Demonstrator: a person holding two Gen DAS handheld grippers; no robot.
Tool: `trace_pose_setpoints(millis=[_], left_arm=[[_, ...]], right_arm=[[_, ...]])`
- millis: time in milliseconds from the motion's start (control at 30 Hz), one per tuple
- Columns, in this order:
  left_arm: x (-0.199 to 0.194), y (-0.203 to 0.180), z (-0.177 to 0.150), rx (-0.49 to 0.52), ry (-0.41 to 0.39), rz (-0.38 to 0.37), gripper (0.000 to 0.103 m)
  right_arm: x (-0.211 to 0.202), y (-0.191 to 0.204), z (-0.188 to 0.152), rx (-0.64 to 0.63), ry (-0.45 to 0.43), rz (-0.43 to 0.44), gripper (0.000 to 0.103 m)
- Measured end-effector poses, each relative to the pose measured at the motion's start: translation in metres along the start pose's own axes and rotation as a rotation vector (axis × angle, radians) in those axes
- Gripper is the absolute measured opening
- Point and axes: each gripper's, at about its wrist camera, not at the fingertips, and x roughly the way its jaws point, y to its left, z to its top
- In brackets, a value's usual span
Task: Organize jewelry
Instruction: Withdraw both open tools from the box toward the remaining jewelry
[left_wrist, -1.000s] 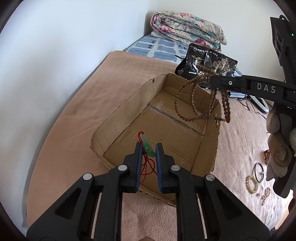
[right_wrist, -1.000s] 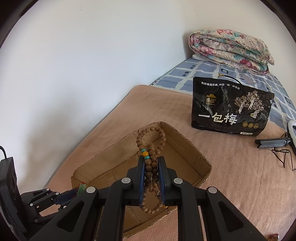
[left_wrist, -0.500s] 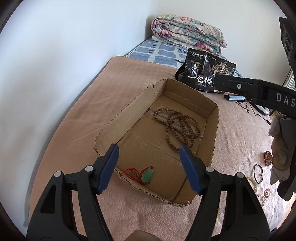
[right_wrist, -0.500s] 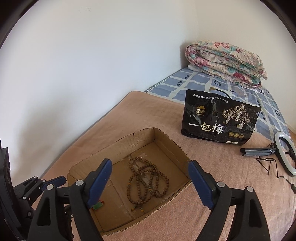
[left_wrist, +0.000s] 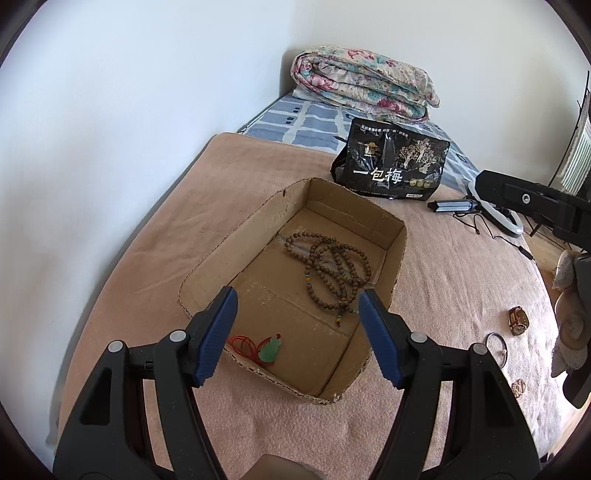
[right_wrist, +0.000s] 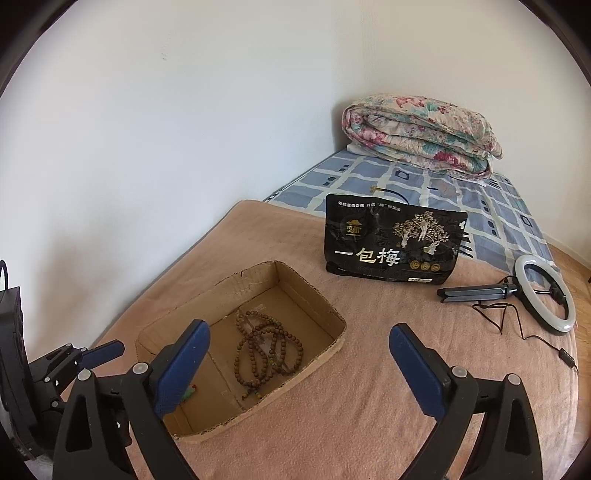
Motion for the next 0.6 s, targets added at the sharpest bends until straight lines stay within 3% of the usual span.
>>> trace_pose_setpoints(millis=[600], left_arm=[[-0.024, -0.097, -0.006, 0.138, -0.019, -0.138, 0.070]], right_arm=[[-0.119, -0.138, -0.073, 0.155, -0.025, -0.195, 0.103]])
